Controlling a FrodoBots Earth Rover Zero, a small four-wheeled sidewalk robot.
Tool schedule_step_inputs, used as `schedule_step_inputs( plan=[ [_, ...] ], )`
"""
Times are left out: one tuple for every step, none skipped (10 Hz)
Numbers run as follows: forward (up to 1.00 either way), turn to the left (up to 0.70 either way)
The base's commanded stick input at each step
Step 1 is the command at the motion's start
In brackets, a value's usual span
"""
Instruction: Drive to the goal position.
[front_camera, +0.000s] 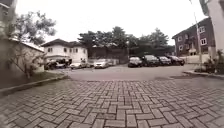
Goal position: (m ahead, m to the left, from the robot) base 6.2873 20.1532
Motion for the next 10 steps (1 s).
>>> schedule_step_inputs(
  plan=[
    [0.7,0.0],
    [0.7,0.0],
    [0.7,0.0],
    [0.7,0.0],
    [0.7,0.0],
    [0.7,0.0],
    [0.7,0.0],
    [0.7,0.0],
    [0.7,0.0],
    [0.7,0.0]
  ],
)
